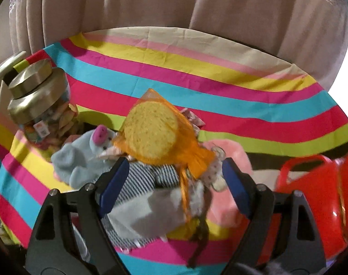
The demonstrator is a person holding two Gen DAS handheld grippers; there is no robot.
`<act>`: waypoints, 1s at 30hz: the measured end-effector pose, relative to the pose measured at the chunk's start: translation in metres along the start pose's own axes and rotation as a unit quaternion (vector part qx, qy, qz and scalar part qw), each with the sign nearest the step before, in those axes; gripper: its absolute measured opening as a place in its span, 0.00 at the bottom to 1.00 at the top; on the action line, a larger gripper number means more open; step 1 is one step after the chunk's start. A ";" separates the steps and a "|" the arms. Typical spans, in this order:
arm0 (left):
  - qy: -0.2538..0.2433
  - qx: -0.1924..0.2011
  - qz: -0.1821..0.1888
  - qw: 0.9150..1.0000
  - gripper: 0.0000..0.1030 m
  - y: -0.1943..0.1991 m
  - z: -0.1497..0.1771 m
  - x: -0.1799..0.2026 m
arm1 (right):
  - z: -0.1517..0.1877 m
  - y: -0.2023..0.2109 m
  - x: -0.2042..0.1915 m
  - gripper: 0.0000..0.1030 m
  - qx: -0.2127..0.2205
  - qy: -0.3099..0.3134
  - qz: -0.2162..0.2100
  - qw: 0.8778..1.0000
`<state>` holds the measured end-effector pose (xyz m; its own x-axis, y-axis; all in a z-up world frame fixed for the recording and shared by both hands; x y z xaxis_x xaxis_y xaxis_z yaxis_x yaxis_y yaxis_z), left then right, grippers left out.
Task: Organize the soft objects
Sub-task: 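Grasp the light blue fuzzy sock with the left tool while the right tool grasps the yellow sponge bag, then lift the sock and sponge bag and carry them toward the white box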
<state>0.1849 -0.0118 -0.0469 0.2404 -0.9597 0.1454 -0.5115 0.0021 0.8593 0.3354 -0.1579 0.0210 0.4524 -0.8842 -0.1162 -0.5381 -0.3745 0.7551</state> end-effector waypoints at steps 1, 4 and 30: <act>0.006 0.001 0.001 1.000 0.20 0.001 0.000 -0.002 | -0.003 -0.006 -0.004 0.86 -0.002 0.005 0.002 1.000; 0.015 0.003 0.006 1.000 0.20 0.001 0.000 -0.005 | -0.013 -0.025 -0.013 0.87 -0.008 0.021 0.010 1.000; 0.016 0.011 0.025 1.000 0.20 -0.005 -0.004 -0.001 | -0.020 -0.084 -0.011 0.81 -0.032 0.000 0.007 0.999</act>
<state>0.1905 -0.0096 -0.0494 0.2406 -0.9490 0.2038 -0.5412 0.0432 0.8398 0.3895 -0.1112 -0.0285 0.4452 -0.8893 -0.1046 -0.4976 -0.3429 0.7968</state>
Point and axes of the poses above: each gripper's, at about its wrist camera, not at the fingertips, and y roughly against the way its jaws point, x to its right, z to its underside, the point moved 3 cm from there along -y, roughly the way its jaws point, and after that the axes turned 15 degrees about -z, right-handed, at the moved point
